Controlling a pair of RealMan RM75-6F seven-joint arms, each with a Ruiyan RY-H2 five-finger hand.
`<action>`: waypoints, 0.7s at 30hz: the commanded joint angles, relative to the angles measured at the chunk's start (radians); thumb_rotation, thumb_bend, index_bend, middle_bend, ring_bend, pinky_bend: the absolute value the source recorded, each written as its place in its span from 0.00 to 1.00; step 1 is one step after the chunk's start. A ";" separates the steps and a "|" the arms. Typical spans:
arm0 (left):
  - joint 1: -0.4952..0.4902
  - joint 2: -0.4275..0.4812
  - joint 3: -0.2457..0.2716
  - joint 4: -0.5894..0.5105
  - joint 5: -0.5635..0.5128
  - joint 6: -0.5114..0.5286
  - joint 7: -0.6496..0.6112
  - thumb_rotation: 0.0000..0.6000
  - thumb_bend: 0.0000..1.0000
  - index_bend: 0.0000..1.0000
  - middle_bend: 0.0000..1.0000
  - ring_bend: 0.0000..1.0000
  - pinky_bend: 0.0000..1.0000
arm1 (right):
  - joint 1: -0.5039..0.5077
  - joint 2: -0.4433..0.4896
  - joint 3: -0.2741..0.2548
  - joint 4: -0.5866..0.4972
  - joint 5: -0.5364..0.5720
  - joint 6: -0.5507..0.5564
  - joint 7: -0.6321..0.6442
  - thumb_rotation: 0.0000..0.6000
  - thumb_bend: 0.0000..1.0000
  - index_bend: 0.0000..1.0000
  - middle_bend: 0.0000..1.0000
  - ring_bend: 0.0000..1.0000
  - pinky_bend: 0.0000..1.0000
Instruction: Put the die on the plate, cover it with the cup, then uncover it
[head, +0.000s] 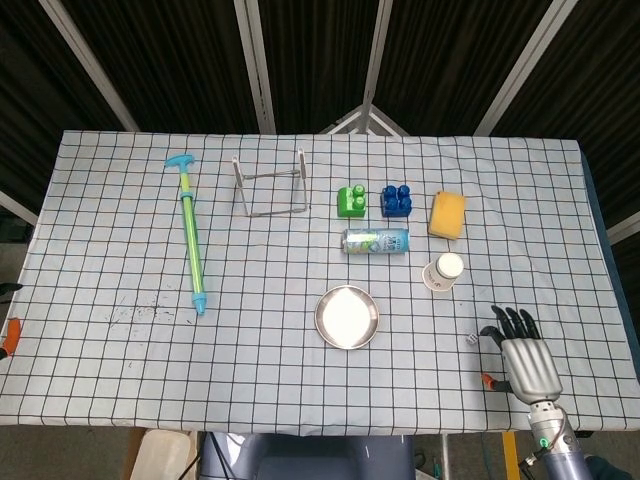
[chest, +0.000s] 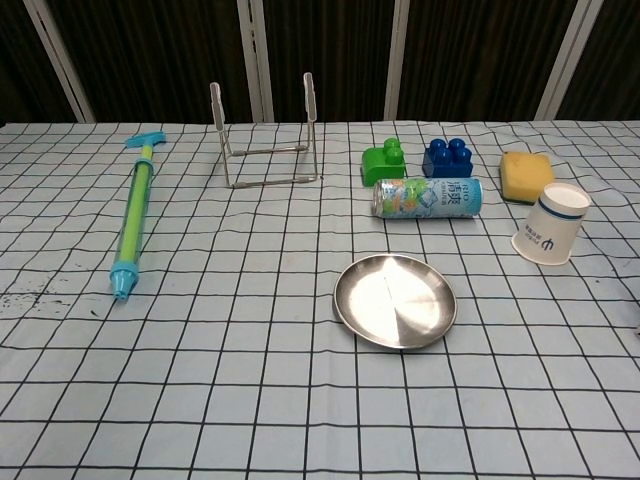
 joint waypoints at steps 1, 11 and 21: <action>-0.002 -0.001 -0.002 0.003 -0.003 -0.004 -0.002 1.00 0.67 0.26 0.00 0.00 0.09 | 0.027 -0.037 0.013 0.046 0.037 -0.044 0.020 1.00 0.01 0.41 0.12 0.08 0.00; -0.007 -0.006 -0.002 0.003 -0.006 -0.013 0.013 1.00 0.67 0.26 0.00 0.00 0.09 | 0.066 -0.086 0.040 0.150 0.084 -0.095 0.049 1.00 0.07 0.43 0.12 0.08 0.00; -0.012 -0.013 -0.001 -0.002 -0.009 -0.019 0.041 1.00 0.67 0.26 0.00 0.00 0.09 | 0.090 -0.120 0.044 0.207 0.106 -0.131 0.066 1.00 0.17 0.44 0.13 0.08 0.00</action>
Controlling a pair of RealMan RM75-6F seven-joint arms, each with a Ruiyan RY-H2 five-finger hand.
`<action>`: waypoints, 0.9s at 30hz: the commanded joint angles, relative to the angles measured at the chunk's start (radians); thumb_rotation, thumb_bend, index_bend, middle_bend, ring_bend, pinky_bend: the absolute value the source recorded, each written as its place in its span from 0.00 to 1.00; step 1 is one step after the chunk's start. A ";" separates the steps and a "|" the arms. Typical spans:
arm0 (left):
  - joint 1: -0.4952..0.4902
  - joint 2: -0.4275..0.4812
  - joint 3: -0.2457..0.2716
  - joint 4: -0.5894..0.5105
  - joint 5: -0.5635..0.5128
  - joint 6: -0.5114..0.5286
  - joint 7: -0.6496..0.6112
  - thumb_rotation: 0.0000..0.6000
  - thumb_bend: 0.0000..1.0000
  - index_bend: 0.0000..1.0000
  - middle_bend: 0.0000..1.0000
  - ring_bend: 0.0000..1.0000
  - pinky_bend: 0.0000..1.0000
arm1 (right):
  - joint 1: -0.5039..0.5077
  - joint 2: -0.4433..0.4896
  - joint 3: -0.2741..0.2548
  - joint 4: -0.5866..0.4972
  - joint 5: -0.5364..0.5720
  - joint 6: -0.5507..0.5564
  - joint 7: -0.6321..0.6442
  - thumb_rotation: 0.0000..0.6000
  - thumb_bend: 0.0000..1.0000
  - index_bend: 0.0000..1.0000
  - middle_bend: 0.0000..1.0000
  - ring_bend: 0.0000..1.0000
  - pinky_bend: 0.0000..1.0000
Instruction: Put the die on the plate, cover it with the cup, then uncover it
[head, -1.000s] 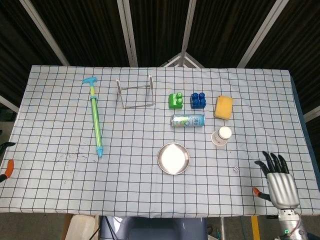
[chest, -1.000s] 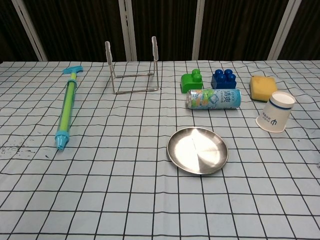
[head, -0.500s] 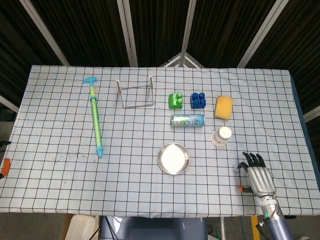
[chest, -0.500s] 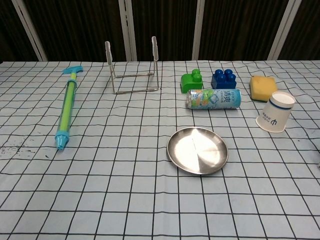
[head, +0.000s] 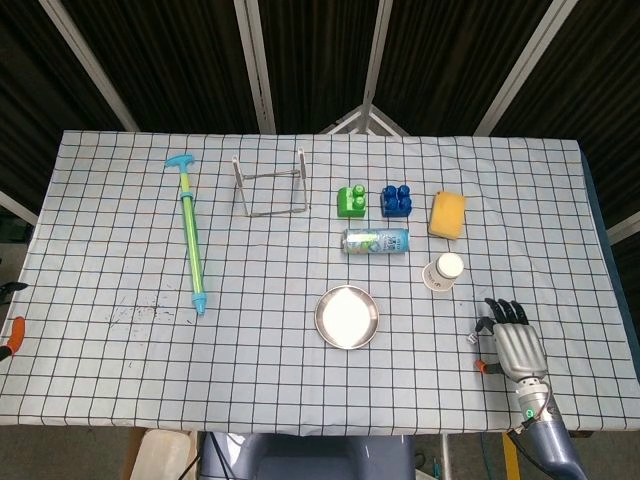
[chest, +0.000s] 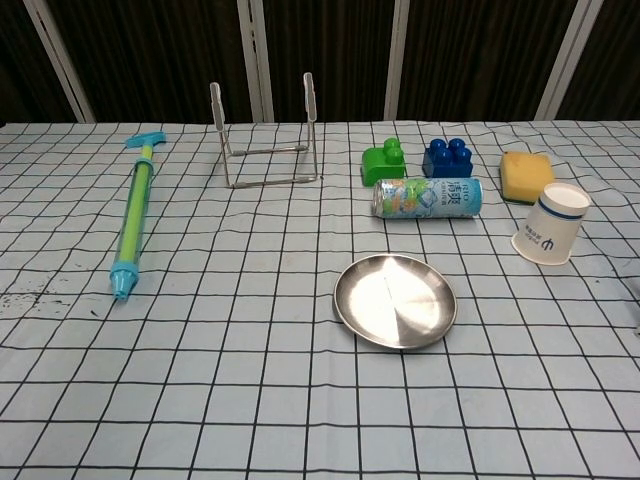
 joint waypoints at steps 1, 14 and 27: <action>-0.001 -0.002 -0.001 -0.001 -0.002 -0.001 0.005 1.00 0.67 0.26 0.00 0.00 0.09 | 0.009 -0.011 0.000 0.013 0.004 -0.010 0.002 1.00 0.17 0.44 0.13 0.08 0.00; -0.008 -0.009 -0.005 0.000 -0.017 -0.015 0.024 1.00 0.67 0.26 0.00 0.00 0.09 | 0.051 -0.047 0.019 0.041 0.008 -0.024 -0.019 1.00 0.29 0.48 0.14 0.09 0.00; -0.017 -0.020 -0.008 -0.001 -0.030 -0.028 0.056 1.00 0.67 0.26 0.00 0.00 0.09 | 0.070 -0.051 0.027 0.067 0.051 -0.051 -0.026 1.00 0.31 0.48 0.14 0.09 0.00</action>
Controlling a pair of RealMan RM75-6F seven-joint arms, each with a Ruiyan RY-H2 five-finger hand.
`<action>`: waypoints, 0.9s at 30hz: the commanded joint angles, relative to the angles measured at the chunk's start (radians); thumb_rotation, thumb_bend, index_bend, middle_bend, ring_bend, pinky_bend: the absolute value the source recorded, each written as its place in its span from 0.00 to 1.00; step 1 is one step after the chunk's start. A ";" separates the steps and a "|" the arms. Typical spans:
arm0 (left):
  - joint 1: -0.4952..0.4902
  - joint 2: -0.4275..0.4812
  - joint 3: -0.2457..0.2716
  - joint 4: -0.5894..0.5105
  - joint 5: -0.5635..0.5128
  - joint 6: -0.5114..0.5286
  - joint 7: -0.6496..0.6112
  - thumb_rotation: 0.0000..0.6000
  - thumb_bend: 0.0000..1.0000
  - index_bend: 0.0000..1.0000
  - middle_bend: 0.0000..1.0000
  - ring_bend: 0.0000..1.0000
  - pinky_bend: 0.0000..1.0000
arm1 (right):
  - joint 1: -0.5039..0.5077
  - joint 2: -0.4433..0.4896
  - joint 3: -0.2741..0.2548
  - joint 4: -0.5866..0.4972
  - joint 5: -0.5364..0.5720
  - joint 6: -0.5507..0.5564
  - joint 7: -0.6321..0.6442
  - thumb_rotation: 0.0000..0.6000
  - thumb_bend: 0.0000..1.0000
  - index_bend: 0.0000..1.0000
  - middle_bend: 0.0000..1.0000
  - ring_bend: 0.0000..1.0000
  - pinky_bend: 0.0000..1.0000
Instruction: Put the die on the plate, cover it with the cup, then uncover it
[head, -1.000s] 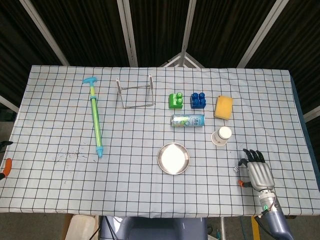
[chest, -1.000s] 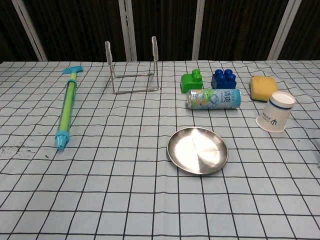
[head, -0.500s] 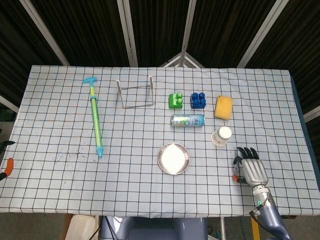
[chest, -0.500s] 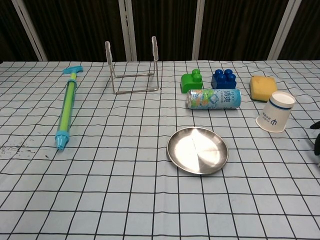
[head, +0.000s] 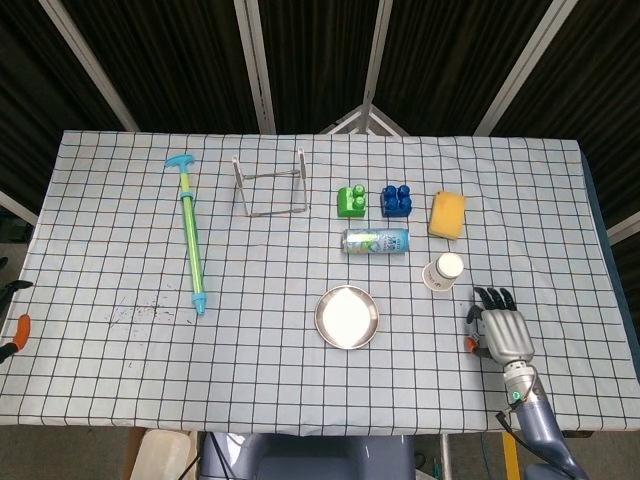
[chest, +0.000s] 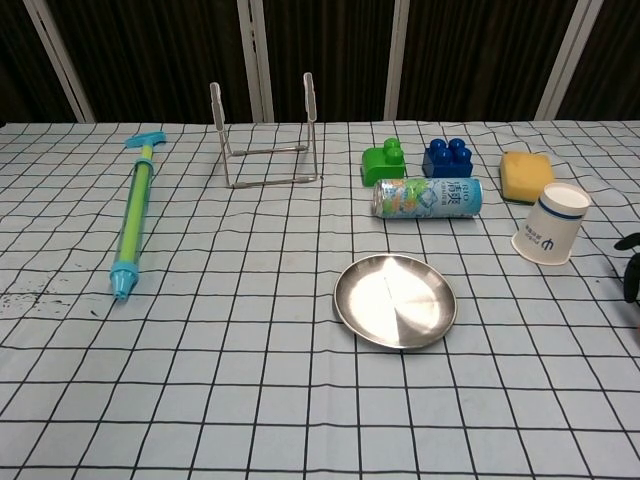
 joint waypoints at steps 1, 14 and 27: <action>-0.001 -0.002 0.000 -0.002 -0.002 -0.001 0.007 1.00 0.67 0.26 0.00 0.00 0.09 | -0.001 0.001 -0.002 0.004 0.007 -0.003 0.007 1.00 0.31 0.48 0.14 0.09 0.00; -0.001 -0.004 0.002 -0.006 -0.002 0.001 0.020 1.00 0.67 0.26 0.00 0.00 0.09 | -0.008 0.013 -0.015 0.006 0.017 0.006 0.026 1.00 0.31 0.48 0.14 0.09 0.00; -0.001 -0.007 0.003 -0.009 -0.003 0.002 0.033 1.00 0.67 0.26 0.00 0.00 0.09 | -0.003 0.017 -0.016 0.019 0.030 -0.001 0.038 1.00 0.31 0.48 0.14 0.09 0.00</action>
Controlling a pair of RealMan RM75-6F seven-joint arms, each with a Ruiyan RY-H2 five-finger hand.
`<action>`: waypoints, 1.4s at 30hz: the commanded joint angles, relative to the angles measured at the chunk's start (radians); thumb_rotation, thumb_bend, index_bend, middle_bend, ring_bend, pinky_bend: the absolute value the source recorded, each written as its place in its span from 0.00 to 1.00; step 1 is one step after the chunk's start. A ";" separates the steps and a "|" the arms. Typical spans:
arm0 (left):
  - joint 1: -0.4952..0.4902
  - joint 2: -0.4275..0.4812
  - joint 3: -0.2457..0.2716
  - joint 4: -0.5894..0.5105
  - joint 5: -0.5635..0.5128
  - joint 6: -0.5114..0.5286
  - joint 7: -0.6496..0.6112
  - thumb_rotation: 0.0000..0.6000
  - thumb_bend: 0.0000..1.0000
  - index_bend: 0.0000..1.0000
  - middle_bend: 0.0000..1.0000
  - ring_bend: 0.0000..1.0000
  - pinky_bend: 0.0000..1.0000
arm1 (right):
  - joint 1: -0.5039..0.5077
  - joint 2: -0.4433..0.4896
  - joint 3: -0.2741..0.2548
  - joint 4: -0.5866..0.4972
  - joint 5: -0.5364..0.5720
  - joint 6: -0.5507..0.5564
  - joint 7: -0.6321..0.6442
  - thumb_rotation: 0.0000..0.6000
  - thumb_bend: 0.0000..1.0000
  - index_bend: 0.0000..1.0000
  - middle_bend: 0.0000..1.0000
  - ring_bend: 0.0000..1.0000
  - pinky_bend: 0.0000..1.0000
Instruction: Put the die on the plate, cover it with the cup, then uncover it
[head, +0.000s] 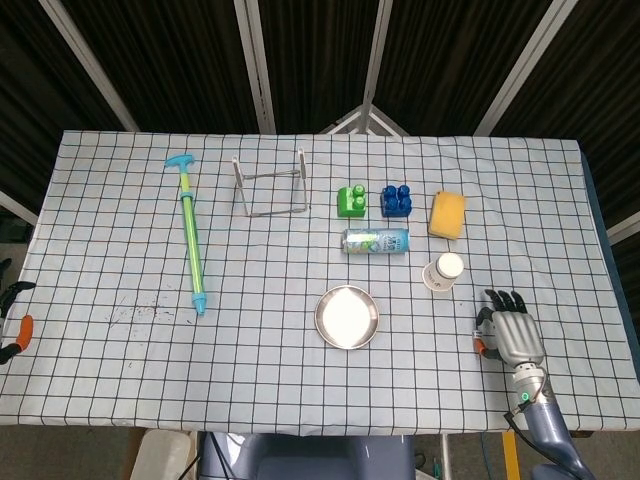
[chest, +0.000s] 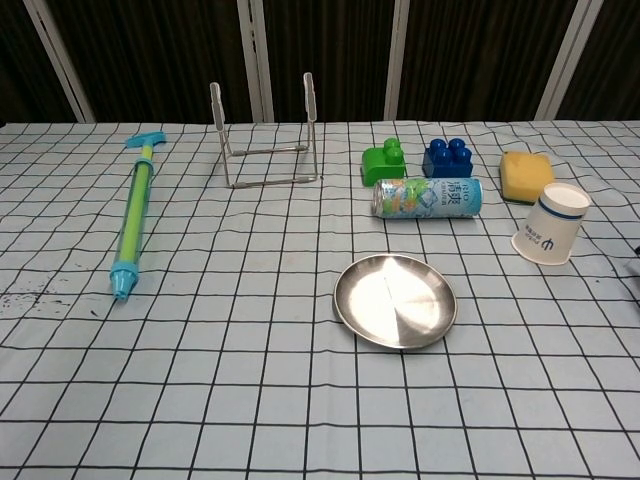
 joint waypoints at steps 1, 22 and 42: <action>0.000 0.000 0.000 -0.001 0.000 0.001 0.002 1.00 0.67 0.26 0.00 0.00 0.09 | 0.000 0.000 -0.002 0.002 0.001 -0.001 0.002 1.00 0.31 0.48 0.14 0.09 0.00; 0.000 -0.003 0.001 -0.003 0.000 0.002 0.012 1.00 0.67 0.26 0.00 0.00 0.09 | 0.007 -0.009 -0.010 0.018 0.006 -0.011 0.011 1.00 0.33 0.51 0.14 0.09 0.00; -0.002 -0.005 0.001 -0.003 -0.003 -0.001 0.020 1.00 0.67 0.26 0.00 0.00 0.09 | 0.009 -0.011 -0.010 0.023 -0.007 0.007 0.023 1.00 0.42 0.59 0.18 0.12 0.00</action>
